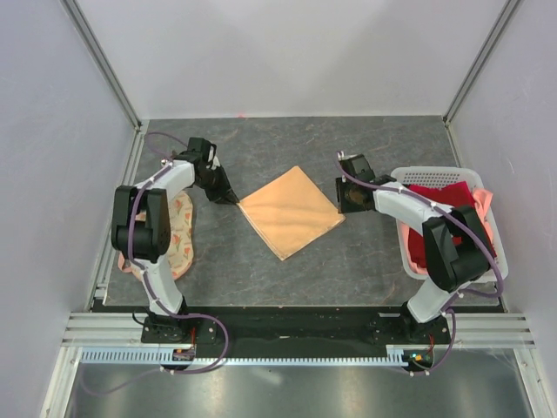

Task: Fold the napkin into a case and place the utensils inside
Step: Rotate the square-folded napkin at the center of the board.

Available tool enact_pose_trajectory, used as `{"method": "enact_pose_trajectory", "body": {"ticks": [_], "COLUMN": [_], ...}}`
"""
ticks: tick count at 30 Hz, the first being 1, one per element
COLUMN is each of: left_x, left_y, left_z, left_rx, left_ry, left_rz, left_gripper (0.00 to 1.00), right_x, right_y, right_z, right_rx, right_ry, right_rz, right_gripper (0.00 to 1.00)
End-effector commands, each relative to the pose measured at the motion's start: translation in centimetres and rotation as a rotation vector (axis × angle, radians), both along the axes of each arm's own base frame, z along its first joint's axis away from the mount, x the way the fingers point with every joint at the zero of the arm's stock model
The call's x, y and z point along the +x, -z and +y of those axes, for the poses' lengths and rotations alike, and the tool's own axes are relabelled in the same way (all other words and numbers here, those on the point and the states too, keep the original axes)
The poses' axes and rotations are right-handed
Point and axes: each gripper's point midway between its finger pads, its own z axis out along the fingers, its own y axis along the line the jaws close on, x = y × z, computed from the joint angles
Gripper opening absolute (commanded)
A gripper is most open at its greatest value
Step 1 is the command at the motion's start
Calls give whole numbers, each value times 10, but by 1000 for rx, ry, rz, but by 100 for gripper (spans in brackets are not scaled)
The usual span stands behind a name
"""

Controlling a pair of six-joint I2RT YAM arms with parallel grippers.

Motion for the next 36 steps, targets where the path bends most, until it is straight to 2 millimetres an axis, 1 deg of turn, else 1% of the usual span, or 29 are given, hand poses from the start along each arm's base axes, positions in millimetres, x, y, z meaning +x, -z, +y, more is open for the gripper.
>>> {"method": "enact_pose_trajectory", "body": {"ticks": [1, 2, 4, 5, 6, 7, 9, 10, 11, 12, 13, 14, 16, 17, 19, 20, 21, 22, 23, 24, 25, 26, 27, 28, 29, 31, 32, 33, 36], "left_x": [6, 3, -1, -2, -3, -5, -3, -2, 2, 0, 0, 1, -5, -8, -17, -23, -28, -31, -39, -38, -42, -50, -53, -55, -63, -69, -77, -81, -93], "left_y": [-74, -79, -88, -88, -87, -78, -73, -61, -63, -60, -57, -52, -44, -36, -21, -10, -5, -1, 8, 5, 7, 14, 12, 14, 21, 23, 28, 29, 28], "left_z": [-8, -11, -24, -29, -35, -43, -59, -64, -69, -77, -82, -87, -99, -101, -105, -101, -105, -104, -99, -102, -101, -97, -98, -97, -93, -93, -93, -94, -101], "left_rx": [-25, -30, -61, -72, -87, -97, -133, -133, -134, -136, -137, -131, -111, -97, -64, -35, -22, -8, 11, 5, 8, 22, 25, 33, 42, 34, 29, 23, -4], "left_ry": [36, 41, 66, 77, 83, 100, 122, 130, 140, 161, 173, 188, 222, 227, 232, 216, 223, 214, 192, 187, 180, 167, 167, 162, 151, 142, 133, 134, 131], "left_rz": [-212, -223, -247, -246, -239, -214, -197, -171, -179, -172, -165, -161, -151, -135, -106, -82, -80, -77, -54, -80, -77, -58, -68, -66, -44, -36, -10, -5, 14], "left_gripper": [23, 24, 24, 24, 24, 24, 23, 23, 23, 22, 22, 22, 22, 22, 22, 22, 22, 22, 22, 22, 22, 22, 22, 22, 22, 22, 22, 22, 21], "right_x": [17, 15, 7, 2, -3, -5, -17, -21, -25, -31, -34, -43, -47, -57, -58, -64, -65, -65, -65, -62, -59, -57, -54, -49, -45, -36, -31, -29, -16], "right_y": [-35, -36, -41, -40, -41, -47, -42, -42, -37, -35, -32, -21, -20, -8, -10, -3, -4, -1, 0, 6, 8, 12, 19, 19, 25, 26, 27, 32, 33], "right_z": [-13, -10, 5, 14, 28, 47, 71, 79, 81, 84, 85, 79, 77, 70, 68, 63, 63, 62, 63, 61, 59, 57, 52, 51, 46, 44, 40, 38, 31], "right_rx": [-80, -62, 21, 67, 108, 184, 250, 271, 271, 276, 278, 259, 279, 270, 299, 294, 305, 319, 322, 315, 310, 306, 300, 304, 290, 280, 271, 265, 241], "right_ry": [41, 39, 10, 19, -5, -41, -60, -67, -61, -56, -53, -38, -8, 10, 40, 54, 63, 73, 70, 78, 76, 77, 91, 93, 92, 88, 89, 89, 94], "right_rz": [-65, -57, -43, -32, -27, -39, -12, -5, 6, 16, 16, 35, 19, 37, 14, 24, 14, 5, 1, 11, 13, 25, 45, 42, 46, 37, 35, 45, 29], "right_gripper": [49, 56, 60, 61, 60, 60, 58, 56, 50, 46, 42, 34, 26, 22, 16, 13, 12, 12, 12, 11, 11, 10, 9, 9, 9, 9, 10, 10, 10]}}
